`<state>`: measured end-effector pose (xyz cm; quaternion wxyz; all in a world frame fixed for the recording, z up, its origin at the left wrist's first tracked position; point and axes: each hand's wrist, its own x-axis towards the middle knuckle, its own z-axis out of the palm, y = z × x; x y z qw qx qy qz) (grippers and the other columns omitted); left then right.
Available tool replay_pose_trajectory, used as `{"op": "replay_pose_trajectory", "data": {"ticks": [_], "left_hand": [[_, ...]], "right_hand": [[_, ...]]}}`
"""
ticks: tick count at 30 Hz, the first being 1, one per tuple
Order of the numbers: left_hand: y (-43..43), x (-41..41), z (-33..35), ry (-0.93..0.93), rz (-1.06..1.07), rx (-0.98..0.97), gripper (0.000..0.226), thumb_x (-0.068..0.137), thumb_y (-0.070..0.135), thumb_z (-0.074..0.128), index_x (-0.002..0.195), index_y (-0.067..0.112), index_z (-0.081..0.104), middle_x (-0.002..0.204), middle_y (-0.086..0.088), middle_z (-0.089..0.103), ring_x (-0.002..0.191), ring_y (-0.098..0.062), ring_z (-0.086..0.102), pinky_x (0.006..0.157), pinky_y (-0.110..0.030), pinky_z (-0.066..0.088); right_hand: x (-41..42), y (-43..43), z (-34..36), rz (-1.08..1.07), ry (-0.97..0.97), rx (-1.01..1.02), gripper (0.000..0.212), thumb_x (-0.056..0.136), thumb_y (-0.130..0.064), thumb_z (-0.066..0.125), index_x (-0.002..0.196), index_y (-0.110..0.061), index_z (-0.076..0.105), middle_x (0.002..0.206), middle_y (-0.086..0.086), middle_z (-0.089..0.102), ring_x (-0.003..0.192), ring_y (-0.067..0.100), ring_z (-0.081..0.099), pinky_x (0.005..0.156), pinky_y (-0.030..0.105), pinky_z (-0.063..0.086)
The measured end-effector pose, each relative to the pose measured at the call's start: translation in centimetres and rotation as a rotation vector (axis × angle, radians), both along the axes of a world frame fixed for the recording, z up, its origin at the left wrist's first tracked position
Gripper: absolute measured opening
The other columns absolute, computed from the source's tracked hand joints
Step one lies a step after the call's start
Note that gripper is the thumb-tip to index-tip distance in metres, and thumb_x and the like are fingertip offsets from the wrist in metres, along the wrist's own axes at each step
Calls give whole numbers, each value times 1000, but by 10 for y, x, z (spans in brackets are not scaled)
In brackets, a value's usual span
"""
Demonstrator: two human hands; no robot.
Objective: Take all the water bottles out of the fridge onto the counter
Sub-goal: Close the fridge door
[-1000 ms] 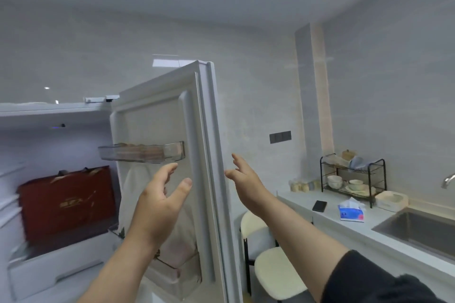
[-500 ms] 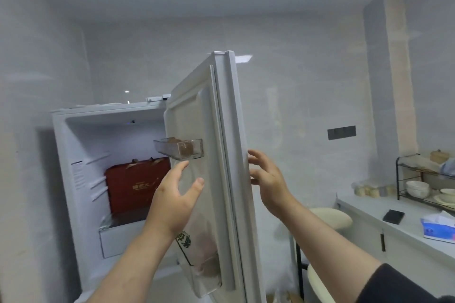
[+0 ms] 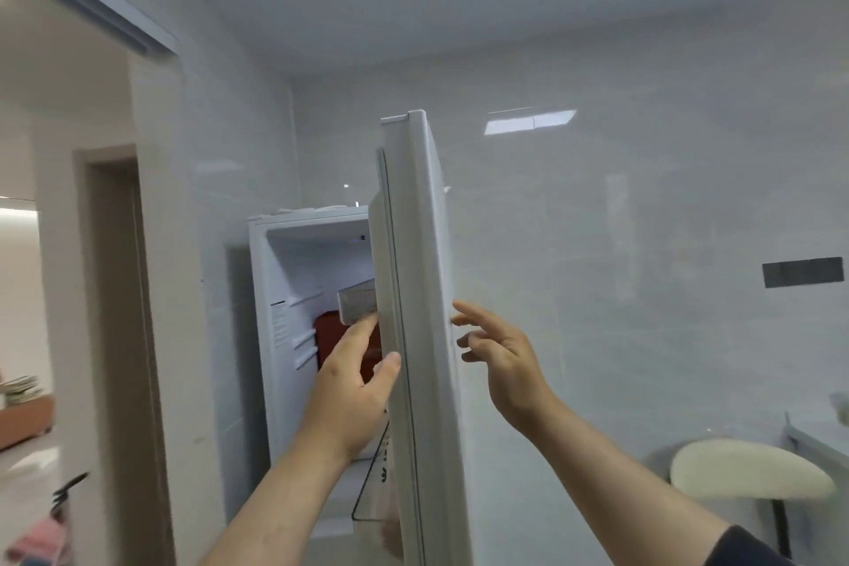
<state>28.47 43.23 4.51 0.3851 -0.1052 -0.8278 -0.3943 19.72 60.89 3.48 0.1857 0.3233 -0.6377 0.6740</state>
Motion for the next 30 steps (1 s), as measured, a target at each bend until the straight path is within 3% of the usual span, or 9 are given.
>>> {"op": "replay_pose_trajectory", "data": {"ticks": [5, 8, 11, 14, 17, 20, 22, 28, 30], "left_hand": [[-52, -20, 1, 28, 39, 39, 56, 93, 36, 56, 146, 30, 39, 139, 24, 45, 128, 2, 44, 108, -25, 35], [-85, -31, 5, 79, 55, 38, 65, 79, 56, 54, 139, 39, 36, 136, 30, 47, 123, 15, 43, 102, -18, 36], [-125, -47, 13, 62, 132, 2, 92, 75, 62, 58, 152, 33, 18, 152, 19, 35, 136, -1, 37, 110, -32, 38], [-166, -65, 22, 50, 182, -19, 95, 73, 57, 58, 153, 33, 14, 156, 9, 34, 141, -13, 38, 111, -44, 41], [-197, -78, 28, 55, 224, -11, 87, 79, 41, 59, 153, 27, 17, 153, 1, 39, 138, -20, 41, 110, -46, 42], [-223, -96, 29, 65, 258, -25, 83, 90, 19, 57, 157, 20, 9, 161, -3, 25, 145, -22, 30, 112, -33, 31], [-238, -108, 29, 71, 292, -29, 86, 91, 14, 56, 157, 20, 1, 164, -2, 15, 148, -21, 23, 109, -28, 27], [-275, -152, 27, 62, 434, -78, 95, 90, 17, 58, 156, 24, -11, 166, -4, -3, 153, -23, 7, 113, -44, 32], [-285, -168, 24, 92, 558, -206, 91, 87, 18, 61, 157, 23, 4, 165, -13, -2, 151, -35, 13, 107, -51, 40]], "right_hand": [[-22, -64, -1, -14, 86, 34, 51, 79, -14, 44, 123, -25, 67, 105, -2, 69, 91, 8, 61, 90, 33, 50], [-35, -103, 2, -76, 191, 91, 48, 83, -13, 45, 124, -29, 65, 112, -13, 65, 97, 6, 58, 92, 25, 46], [-51, -148, 9, -177, 309, 201, 49, 85, -19, 45, 132, -24, 60, 125, -13, 56, 117, 7, 50, 99, 24, 41], [-67, -185, 19, -288, 335, 334, 56, 87, -29, 46, 143, -28, 47, 151, -9, 36, 140, 6, 27, 111, 22, 23], [-88, -212, 29, -349, 342, 420, 59, 92, -30, 48, 150, -32, 34, 161, -8, 20, 146, 5, 12, 115, 24, 13], [-112, -228, 34, -397, 326, 491, 60, 97, -28, 49, 153, -31, 27, 163, -8, 14, 149, 8, 7, 119, 28, 10], [-129, -235, 37, -428, 319, 548, 60, 98, -30, 47, 154, -31, 24, 164, -7, 11, 150, 10, 4, 122, 32, 8], [-191, -248, 45, -542, 356, 698, 62, 99, -33, 42, 156, -30, 18, 166, -4, 5, 152, 16, 0, 120, 29, 2], [-211, -249, 44, -568, 382, 720, 63, 98, -32, 43, 156, -30, 18, 166, -3, 6, 152, 19, 1, 120, 31, 3]]}}
